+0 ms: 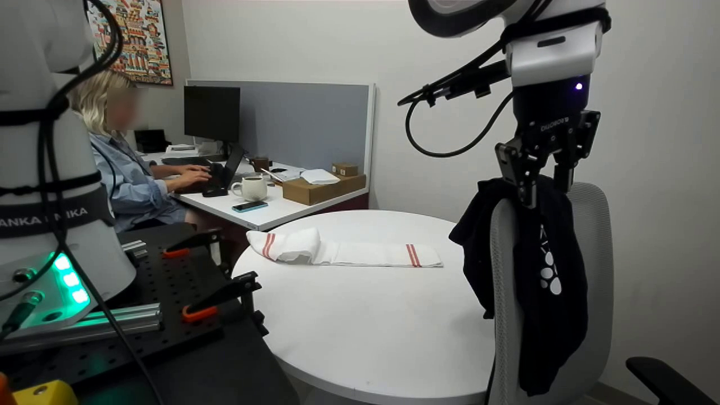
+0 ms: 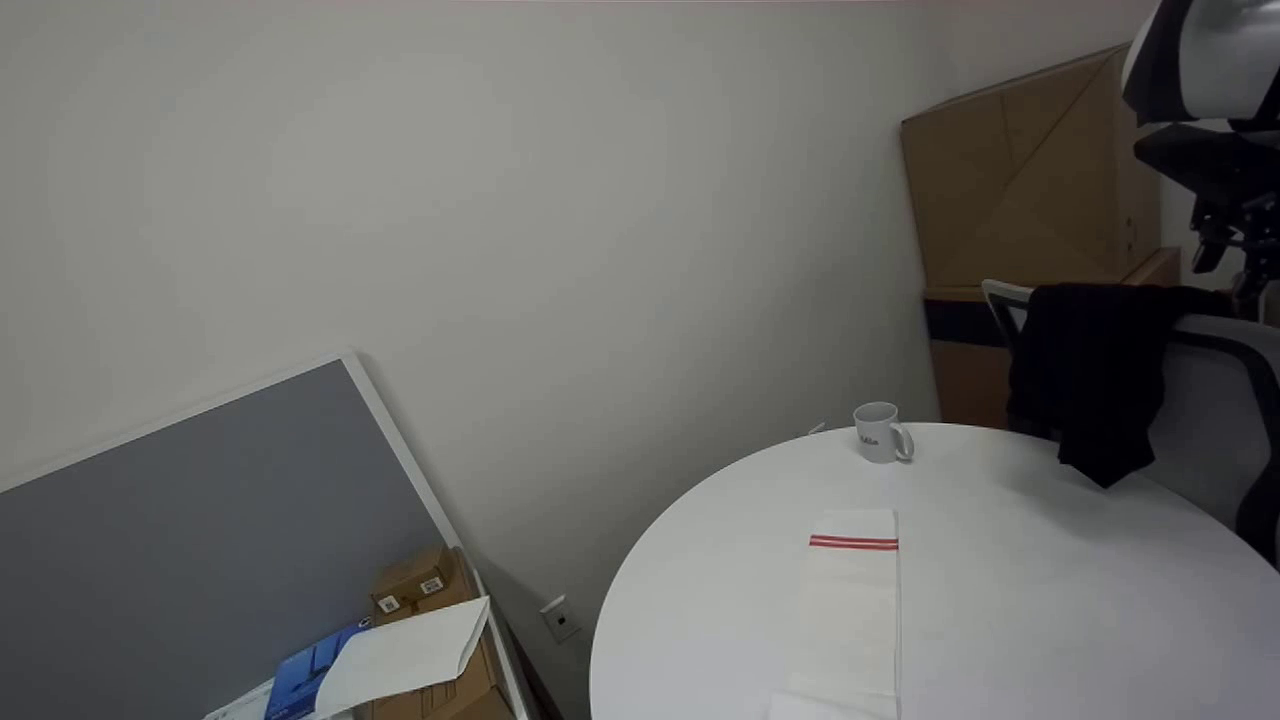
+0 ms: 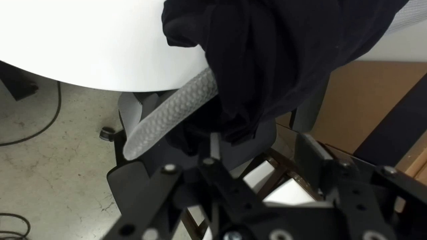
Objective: Take the black top on the chair and put it on the table
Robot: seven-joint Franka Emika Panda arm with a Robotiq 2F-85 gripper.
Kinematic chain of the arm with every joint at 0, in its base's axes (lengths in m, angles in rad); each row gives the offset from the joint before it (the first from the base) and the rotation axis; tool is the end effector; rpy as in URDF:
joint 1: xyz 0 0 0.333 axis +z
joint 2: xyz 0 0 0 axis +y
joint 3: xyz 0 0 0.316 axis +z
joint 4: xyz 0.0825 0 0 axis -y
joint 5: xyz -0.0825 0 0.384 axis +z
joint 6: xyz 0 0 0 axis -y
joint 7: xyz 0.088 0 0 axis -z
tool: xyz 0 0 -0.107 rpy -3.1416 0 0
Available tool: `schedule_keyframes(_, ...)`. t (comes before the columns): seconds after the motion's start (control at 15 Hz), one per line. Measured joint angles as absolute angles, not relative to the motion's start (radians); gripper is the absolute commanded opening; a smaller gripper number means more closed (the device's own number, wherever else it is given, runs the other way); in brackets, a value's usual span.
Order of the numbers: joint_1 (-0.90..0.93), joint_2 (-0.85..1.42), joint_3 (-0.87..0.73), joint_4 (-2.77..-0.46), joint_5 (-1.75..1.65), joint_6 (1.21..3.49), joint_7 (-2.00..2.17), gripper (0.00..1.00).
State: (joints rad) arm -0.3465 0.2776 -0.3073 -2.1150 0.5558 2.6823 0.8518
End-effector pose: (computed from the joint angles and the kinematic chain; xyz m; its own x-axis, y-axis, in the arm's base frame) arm 0.4691 -0.3737 0.3175 -0.3530 -0.9337 -0.0600 -0.8588 0.3488 -0.3753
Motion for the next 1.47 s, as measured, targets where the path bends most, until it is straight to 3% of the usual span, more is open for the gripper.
schedule_keyframes(0.13,-0.346,0.285,-0.306,-2.115,0.556,2.689,0.852,0.57)
schedule_keyframes(0.4,-0.346,0.295,-0.298,-2.116,0.556,2.690,0.851,0.83)
schedule_keyframes(0.47,-0.346,0.297,-0.295,-2.117,0.556,2.690,0.851,0.72)
schedule_keyframes(0.53,-0.346,0.299,-0.293,-2.117,0.556,2.690,0.851,0.46)
schedule_keyframes(0.67,-0.346,0.303,-0.287,-2.118,0.557,2.690,0.849,0.47)
schedule_keyframes(1.0,-0.345,0.313,-0.281,-2.118,0.557,2.690,0.842,0.09)
schedule_keyframes(1.27,-0.345,0.312,-0.279,-2.117,0.557,2.690,0.840,0.02)
schedule_keyframes(1.47,-0.345,0.301,-0.277,-2.115,0.560,2.691,0.824,0.07)
